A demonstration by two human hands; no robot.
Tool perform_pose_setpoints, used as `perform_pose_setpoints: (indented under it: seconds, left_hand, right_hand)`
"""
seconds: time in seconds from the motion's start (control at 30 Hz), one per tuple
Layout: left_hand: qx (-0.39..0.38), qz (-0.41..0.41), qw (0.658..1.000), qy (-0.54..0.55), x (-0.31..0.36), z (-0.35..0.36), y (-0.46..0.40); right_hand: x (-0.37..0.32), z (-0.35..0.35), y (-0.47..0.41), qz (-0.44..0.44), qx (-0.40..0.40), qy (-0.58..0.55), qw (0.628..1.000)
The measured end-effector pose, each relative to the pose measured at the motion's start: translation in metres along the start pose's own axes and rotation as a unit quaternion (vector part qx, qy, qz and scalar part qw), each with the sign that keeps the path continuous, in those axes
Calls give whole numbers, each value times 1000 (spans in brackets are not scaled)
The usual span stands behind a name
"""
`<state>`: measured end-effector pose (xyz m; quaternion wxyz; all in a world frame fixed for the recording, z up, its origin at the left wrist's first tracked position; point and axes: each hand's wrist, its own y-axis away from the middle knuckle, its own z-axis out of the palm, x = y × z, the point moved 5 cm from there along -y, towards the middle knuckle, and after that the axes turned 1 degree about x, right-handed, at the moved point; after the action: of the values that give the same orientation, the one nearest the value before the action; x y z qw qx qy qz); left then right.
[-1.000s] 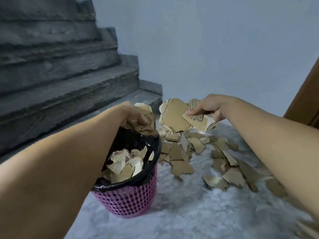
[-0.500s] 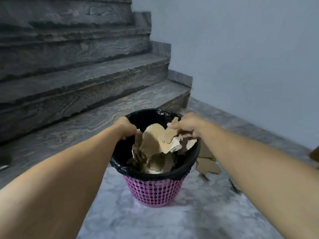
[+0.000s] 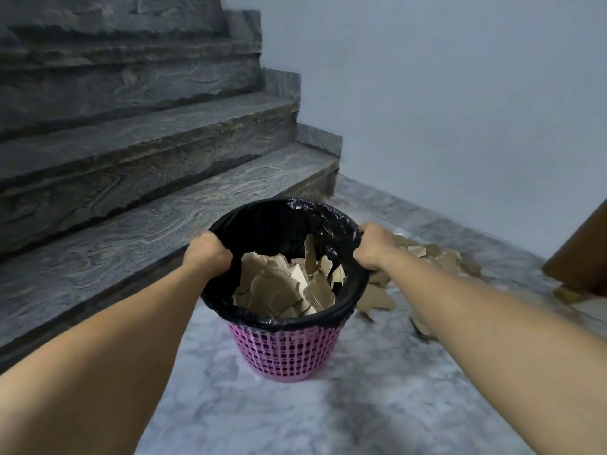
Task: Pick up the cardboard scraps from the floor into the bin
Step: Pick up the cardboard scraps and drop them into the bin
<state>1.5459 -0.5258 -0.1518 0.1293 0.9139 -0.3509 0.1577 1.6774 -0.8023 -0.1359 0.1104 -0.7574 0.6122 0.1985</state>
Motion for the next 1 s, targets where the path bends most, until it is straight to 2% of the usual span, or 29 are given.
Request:
perform_pose_setpoints:
  seconds: [0.3, 0.47, 0.6, 0.73, 0.83, 0.9, 1.0]
  left_hand:
    - [-78, 63, 995, 5, 68, 33, 77]
    - [-117, 117, 985, 39, 115, 72, 113]
    - [-67, 191, 977, 65, 137, 93, 128]
    - [-10, 265, 964, 9, 146, 91, 143]
    - [43, 283, 958, 5, 150, 87, 155]
    - [47, 305, 951, 7, 165, 88, 172]
    - [19, 402, 916, -4, 204, 101, 226]
  right_hand:
    - [100, -47, 62, 76, 128, -24, 989]
    - [148, -62, 109, 128, 112, -41, 985]
    - [168, -64, 140, 117, 60, -52, 990]
    - [192, -81, 176, 142, 63, -55, 986]
    - [209, -101, 208, 173, 37, -28, 984]
    - [221, -117, 231, 193, 27, -13, 981]
    - [252, -137, 278, 242, 20, 3, 970]
